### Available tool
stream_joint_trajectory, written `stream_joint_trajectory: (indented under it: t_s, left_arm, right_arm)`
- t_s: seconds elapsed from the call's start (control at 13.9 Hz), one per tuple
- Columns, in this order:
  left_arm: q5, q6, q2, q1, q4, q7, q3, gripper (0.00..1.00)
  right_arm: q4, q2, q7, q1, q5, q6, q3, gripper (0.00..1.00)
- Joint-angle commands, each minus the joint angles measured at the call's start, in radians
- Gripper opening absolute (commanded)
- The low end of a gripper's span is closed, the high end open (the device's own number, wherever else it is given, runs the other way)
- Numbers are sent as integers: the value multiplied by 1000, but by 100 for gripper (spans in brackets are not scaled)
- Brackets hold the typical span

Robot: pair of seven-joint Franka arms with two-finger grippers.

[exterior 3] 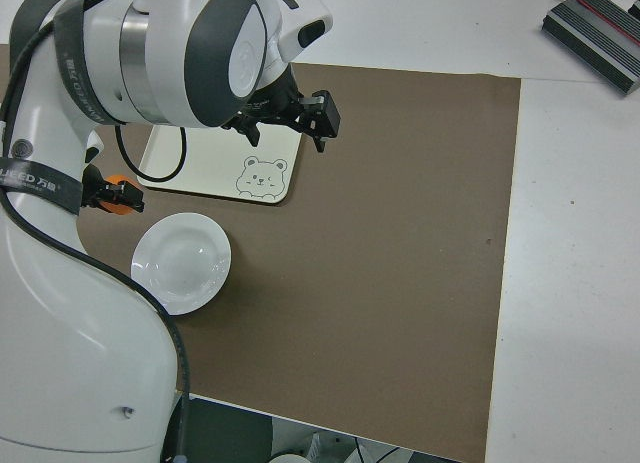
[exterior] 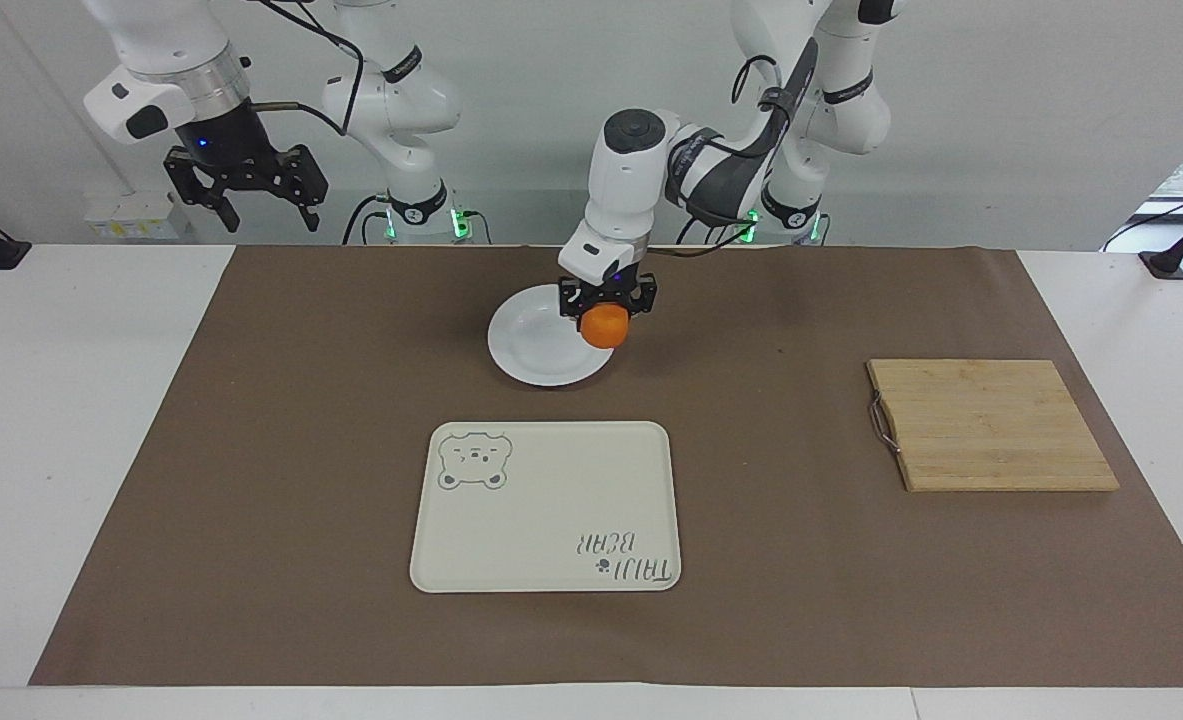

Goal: Place orange and plate with both arms
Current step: 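Carry the orange with the left gripper over the white plate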

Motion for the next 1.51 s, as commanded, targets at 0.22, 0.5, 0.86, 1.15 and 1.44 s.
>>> stream_joint_trajectory:
  t_s: [0.22,0.5,0.86,1.15,1.44]
  left_arm:
    - [-12,107,88,-119,-6,-117,18,0]
    - [-12,222,139,-179,-55,-217,19,0]
    - [-9,228,134,-183,-92,-205,20,75]
    - [-6,173,89,-167,-80,-205,25,100]
    - [-6,116,21,-114,-51,-194,29,100]
  right_arm:
    - [-19,-16,9,-7,-9,6,4,100]
    - [-19,-16,9,-7,-9,6,4,100]
    - [-19,-16,9,-7,-9,6,4,100]
    - [-19,-16,9,-7,-9,6,4,100]
    - [-19,-16,9,-7,-9,6,4,100]
